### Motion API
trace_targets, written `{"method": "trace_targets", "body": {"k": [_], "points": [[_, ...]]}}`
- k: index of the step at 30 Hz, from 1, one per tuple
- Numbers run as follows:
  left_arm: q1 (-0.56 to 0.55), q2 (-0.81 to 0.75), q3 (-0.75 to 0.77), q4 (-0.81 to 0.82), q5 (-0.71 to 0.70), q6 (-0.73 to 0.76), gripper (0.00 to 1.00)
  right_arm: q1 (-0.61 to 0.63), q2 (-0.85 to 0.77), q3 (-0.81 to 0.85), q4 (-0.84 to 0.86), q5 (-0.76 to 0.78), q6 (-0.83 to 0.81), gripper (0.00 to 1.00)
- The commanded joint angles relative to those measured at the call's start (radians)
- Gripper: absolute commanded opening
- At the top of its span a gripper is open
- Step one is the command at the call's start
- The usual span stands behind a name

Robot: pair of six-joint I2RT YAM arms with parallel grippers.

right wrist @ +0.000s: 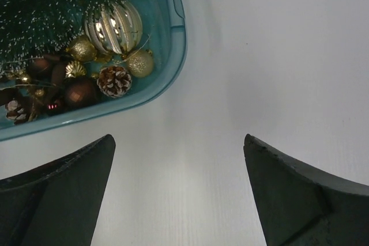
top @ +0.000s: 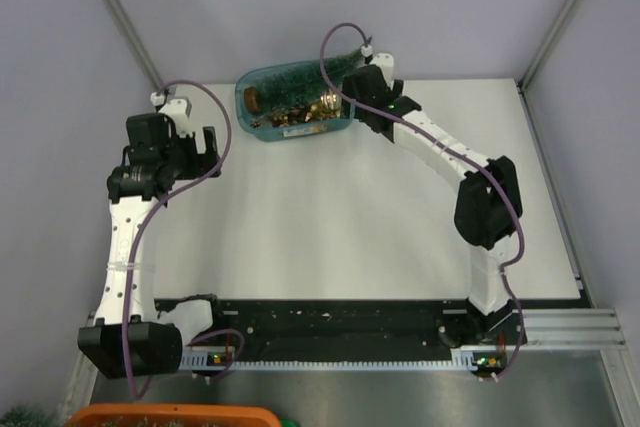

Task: Decorate the small christmas tree

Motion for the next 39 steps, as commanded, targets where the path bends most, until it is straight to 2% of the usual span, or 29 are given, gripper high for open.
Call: {"method": "trace_targets", "body": {"k": [1,9,17,25,30,35,37,39], "points": [[0.005,-0.026,-0.012,-0.006,0.047,0.002,0.99,0.013,0.089,0.102,-0.013,0.105,0.06,0.93],[0.005,-0.041,-0.047,-0.004,0.053,0.021,0.99,0.013,0.286,0.313,0.004,0.142,0.13,0.93],[0.005,-0.046,-0.067,0.005,0.064,0.027,0.99,-0.008,0.442,0.407,0.004,0.142,0.203,0.9],[0.005,-0.044,-0.065,0.009,0.058,0.039,0.99,-0.028,0.495,0.402,-0.009,0.09,0.254,0.72],[0.005,-0.052,-0.07,0.014,0.049,0.041,0.99,-0.045,0.473,0.349,-0.016,0.065,0.268,0.48],[0.005,-0.063,-0.082,0.022,0.041,0.054,0.99,-0.071,0.378,0.19,-0.016,0.059,0.251,0.33],[0.007,-0.069,-0.085,0.02,0.04,0.063,0.99,-0.096,0.308,0.084,-0.001,0.041,0.243,0.26],[0.005,-0.072,-0.087,0.017,0.04,0.068,0.99,-0.122,0.236,-0.036,0.034,0.018,0.236,0.24]]}}
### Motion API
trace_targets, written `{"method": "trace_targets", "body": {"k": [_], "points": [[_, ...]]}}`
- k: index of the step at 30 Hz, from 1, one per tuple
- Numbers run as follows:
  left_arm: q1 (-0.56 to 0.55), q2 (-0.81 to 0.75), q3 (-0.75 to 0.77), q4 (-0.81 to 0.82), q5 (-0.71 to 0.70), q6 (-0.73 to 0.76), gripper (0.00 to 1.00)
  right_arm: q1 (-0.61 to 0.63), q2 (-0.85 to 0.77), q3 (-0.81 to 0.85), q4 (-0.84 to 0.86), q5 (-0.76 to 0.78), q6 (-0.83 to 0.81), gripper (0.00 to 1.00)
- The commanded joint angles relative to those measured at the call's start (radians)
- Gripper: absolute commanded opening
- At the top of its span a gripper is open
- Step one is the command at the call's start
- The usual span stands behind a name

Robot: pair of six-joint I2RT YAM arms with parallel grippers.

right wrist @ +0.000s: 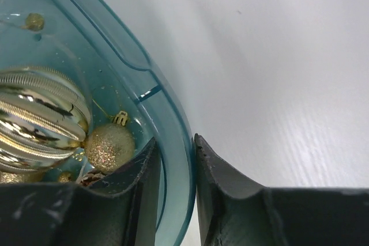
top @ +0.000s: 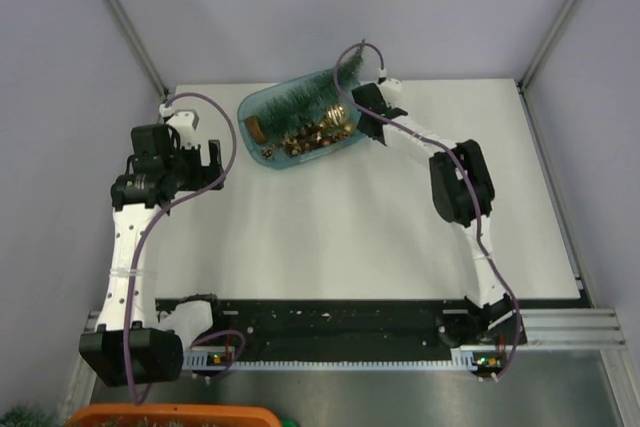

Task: Decorate the small christmas tree

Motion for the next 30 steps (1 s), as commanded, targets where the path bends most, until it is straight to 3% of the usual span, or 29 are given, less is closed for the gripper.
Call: {"method": "trace_targets", "body": {"k": [1,8,12,16,25,30], "points": [[0.005,-0.035,-0.006,0.035,0.0,0.027,0.99,-0.066,-0.175,-0.239,-0.026,-0.054,-0.053,0.24],[0.005,-0.035,0.005,0.017,0.043,0.037,0.99,-0.141,-0.344,-0.473,-0.006,-0.053,-0.131,0.24],[0.004,-0.031,0.011,-0.009,0.083,0.049,0.99,-0.207,-0.398,-0.519,-0.011,-0.062,-0.18,0.24],[0.004,-0.035,0.005,-0.044,0.123,0.081,0.99,-0.304,-0.398,-0.505,-0.017,-0.172,-0.233,0.26],[0.004,-0.044,-0.017,-0.103,0.163,0.142,0.99,-0.325,-0.359,-0.344,-0.091,-0.219,-0.243,0.64],[0.004,-0.057,-0.02,-0.116,0.164,0.167,0.99,-0.273,-0.499,-0.355,-0.092,-0.168,-0.197,0.7]]}}
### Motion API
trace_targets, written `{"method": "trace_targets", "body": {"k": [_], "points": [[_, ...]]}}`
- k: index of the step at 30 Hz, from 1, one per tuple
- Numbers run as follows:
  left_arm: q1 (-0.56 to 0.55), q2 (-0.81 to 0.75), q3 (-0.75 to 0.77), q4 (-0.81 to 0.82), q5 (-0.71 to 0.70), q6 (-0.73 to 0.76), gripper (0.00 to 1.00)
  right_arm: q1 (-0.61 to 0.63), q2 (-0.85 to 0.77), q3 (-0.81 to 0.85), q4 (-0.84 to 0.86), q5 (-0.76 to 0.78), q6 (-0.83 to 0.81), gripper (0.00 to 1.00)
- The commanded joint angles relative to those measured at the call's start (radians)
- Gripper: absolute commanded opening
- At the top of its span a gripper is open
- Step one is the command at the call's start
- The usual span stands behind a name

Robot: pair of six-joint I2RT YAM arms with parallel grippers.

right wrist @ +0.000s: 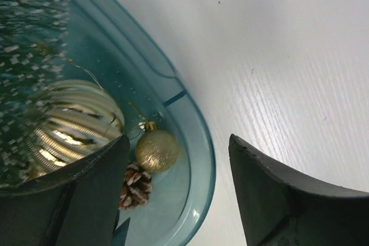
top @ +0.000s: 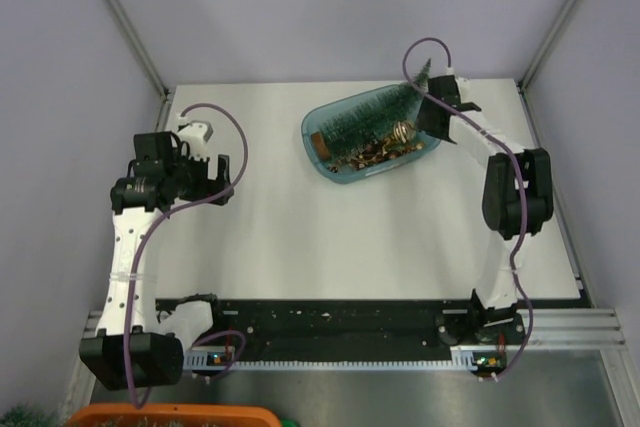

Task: Decorate the small christmas tree

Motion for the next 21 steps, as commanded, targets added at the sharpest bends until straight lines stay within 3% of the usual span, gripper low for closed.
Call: {"method": "trace_targets", "body": {"k": [1,6,15,21], "points": [[0.004,-0.036,-0.006,-0.012,0.027,0.041,0.99,0.068,-0.178,0.031,-0.007,0.028,0.044,0.72],[0.004,-0.036,-0.007,-0.009,0.032,0.04,0.99,0.195,-0.22,0.076,0.009,0.036,0.095,0.78],[0.004,-0.051,-0.001,-0.008,0.013,0.035,0.99,0.37,-0.009,0.27,-0.014,0.074,0.193,0.78],[0.005,-0.062,-0.007,-0.003,-0.016,0.041,0.99,0.384,0.145,0.433,-0.099,0.066,0.264,0.75]]}}
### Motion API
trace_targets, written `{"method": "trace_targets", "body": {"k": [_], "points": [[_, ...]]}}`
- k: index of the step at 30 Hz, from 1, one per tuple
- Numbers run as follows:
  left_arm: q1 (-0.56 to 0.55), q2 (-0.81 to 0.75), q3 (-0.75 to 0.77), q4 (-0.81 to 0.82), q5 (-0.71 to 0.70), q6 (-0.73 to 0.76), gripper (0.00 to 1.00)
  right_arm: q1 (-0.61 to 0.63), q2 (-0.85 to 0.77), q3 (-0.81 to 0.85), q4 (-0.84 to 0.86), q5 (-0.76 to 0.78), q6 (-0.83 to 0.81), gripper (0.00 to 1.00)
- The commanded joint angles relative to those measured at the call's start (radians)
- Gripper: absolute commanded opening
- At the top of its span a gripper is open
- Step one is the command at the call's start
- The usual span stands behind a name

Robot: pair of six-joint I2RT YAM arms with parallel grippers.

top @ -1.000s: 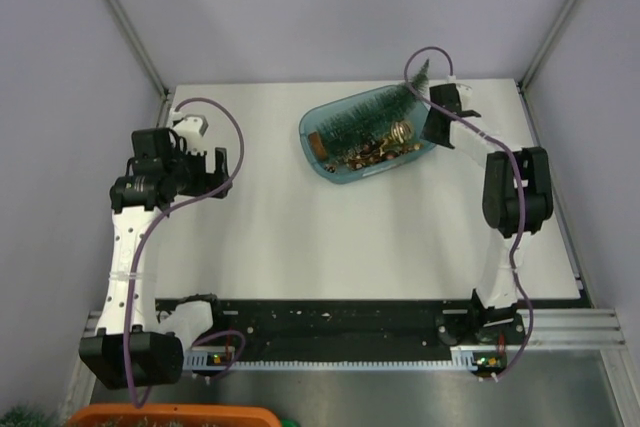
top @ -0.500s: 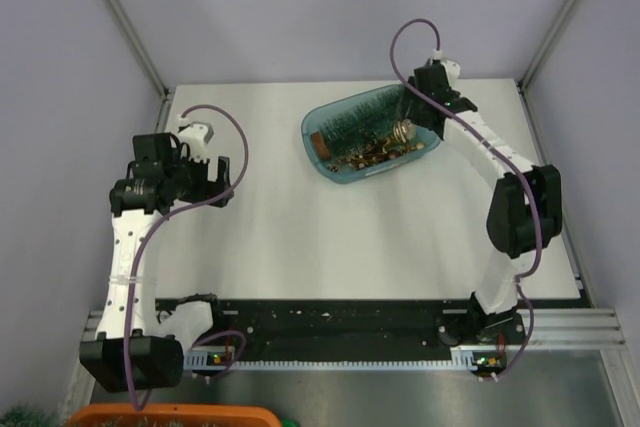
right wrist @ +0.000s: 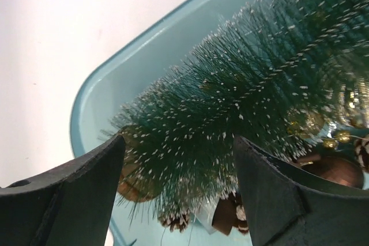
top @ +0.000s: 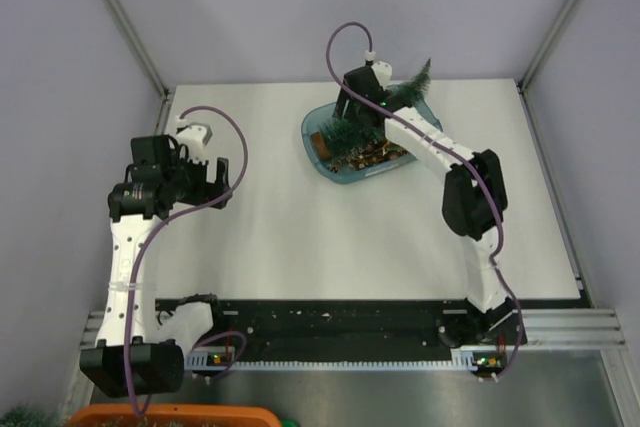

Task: Decorate the small christmas tree

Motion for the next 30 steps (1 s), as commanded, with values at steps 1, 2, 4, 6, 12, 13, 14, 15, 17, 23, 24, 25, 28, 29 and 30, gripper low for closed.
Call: {"method": "trace_targets", "body": {"k": [1,2,4,6,12,13,14,15,17,23,24,25,28,29,30], "points": [[0.004,-0.027,-0.005,0.023,-0.017,0.015,0.99,0.003,0.091,0.119,-0.066,0.028,0.077,0.74],[0.004,-0.025,-0.007,0.028,-0.019,0.014,0.99,0.004,0.108,0.133,-0.075,0.029,0.081,0.73],[0.004,-0.022,-0.004,0.032,-0.022,0.009,0.99,0.006,0.14,0.154,-0.092,0.041,0.091,0.73],[0.004,-0.019,-0.005,0.039,-0.025,0.006,0.99,0.006,0.166,0.164,-0.111,0.052,0.094,0.72],[0.004,-0.01,-0.01,0.051,-0.031,0.001,0.99,0.006,0.172,0.122,-0.105,0.072,0.089,0.49],[0.004,-0.01,-0.013,0.054,-0.033,0.001,0.99,0.007,0.163,0.113,-0.089,0.075,0.078,0.42],[0.004,-0.01,-0.017,0.057,-0.033,0.001,0.99,0.007,0.149,0.102,-0.076,0.081,0.068,0.35],[0.004,-0.01,-0.021,0.057,-0.033,0.0,0.99,0.012,0.136,0.089,-0.053,0.088,0.052,0.32],[0.004,-0.01,-0.022,0.06,-0.033,-0.005,0.99,0.024,0.1,0.073,-0.016,0.112,0.011,0.28],[0.005,-0.011,-0.033,0.065,-0.022,-0.016,0.99,0.076,-0.019,0.039,0.087,0.199,-0.159,0.11],[0.004,-0.011,-0.034,0.063,-0.022,-0.014,0.99,0.086,-0.05,0.001,0.11,0.21,-0.185,0.09],[0.002,-0.014,-0.036,0.063,-0.02,-0.014,0.99,0.096,-0.087,-0.028,0.145,0.216,-0.214,0.08],[0.002,-0.019,-0.041,0.062,-0.022,-0.014,0.99,0.122,-0.189,-0.149,0.262,0.227,-0.277,0.06],[0.004,-0.022,-0.042,0.06,-0.022,-0.014,0.99,0.128,-0.225,-0.184,0.288,0.221,-0.291,0.05],[0.004,-0.025,-0.044,0.057,-0.022,-0.014,0.99,0.133,-0.26,-0.212,0.312,0.213,-0.303,0.04]]}}
